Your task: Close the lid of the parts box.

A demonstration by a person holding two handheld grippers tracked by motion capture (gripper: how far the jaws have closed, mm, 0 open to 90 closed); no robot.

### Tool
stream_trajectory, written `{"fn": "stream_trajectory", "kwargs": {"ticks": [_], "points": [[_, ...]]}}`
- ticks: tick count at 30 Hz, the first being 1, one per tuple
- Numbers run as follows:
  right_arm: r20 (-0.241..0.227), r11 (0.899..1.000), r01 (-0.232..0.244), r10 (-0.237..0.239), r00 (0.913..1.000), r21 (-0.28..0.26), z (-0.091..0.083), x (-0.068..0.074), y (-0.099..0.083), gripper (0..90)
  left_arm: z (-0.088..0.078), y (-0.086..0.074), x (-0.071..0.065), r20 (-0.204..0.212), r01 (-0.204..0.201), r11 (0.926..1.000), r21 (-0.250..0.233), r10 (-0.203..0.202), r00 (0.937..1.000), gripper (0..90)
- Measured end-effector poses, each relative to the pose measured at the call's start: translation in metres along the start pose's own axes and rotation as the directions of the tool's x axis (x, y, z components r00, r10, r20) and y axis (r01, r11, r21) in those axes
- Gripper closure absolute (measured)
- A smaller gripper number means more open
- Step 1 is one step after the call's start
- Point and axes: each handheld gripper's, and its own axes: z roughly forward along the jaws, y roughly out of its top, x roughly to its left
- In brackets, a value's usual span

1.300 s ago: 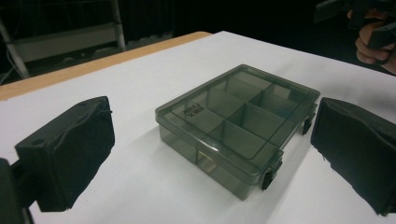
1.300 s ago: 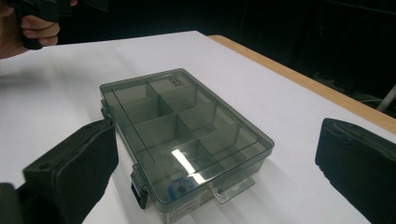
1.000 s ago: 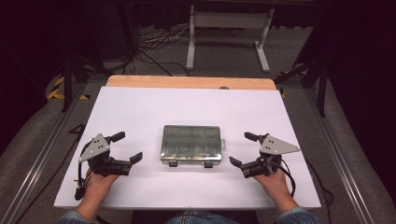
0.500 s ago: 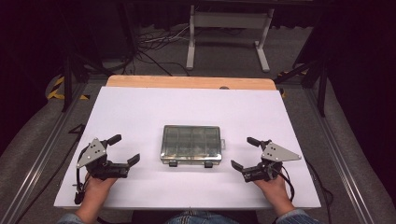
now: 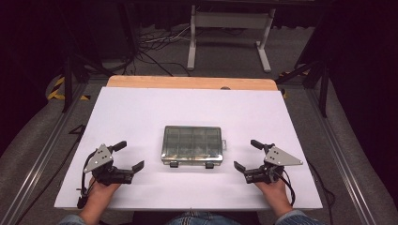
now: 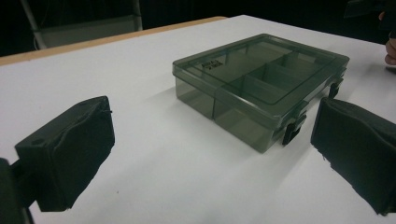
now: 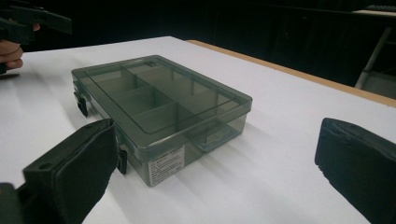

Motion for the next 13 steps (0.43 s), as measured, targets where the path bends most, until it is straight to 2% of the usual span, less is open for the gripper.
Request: {"fn": "stream_trajectory", "kwargs": {"ticks": [8, 10, 13], "points": [[-0.001, 1.000, 0.002, -0.002, 1.0000, 0.010, 0.0017, 0.0006, -0.0011, 0.1, 0.0002, -0.0015, 0.0041, 0.002, 0.044, 0.9990, 0.007, -0.044, 0.9990, 0.2], [0.003, 1.000, 0.004, -0.004, 1.0000, 0.008, 0.0018, 0.0009, -0.0011, 0.1, 0.0008, -0.0018, 0.0051, -0.001, 0.049, 0.9988, 0.009, -0.049, 0.9988, 0.3], [0.012, 1.000, 0.004, -0.004, 0.9999, 0.004, 0.0005, 0.0006, -0.0007, 0.1, 0.0009, -0.0014, 0.0047, -0.004, 0.032, 0.9994, 0.011, -0.032, 0.9995, 0.6]]}}
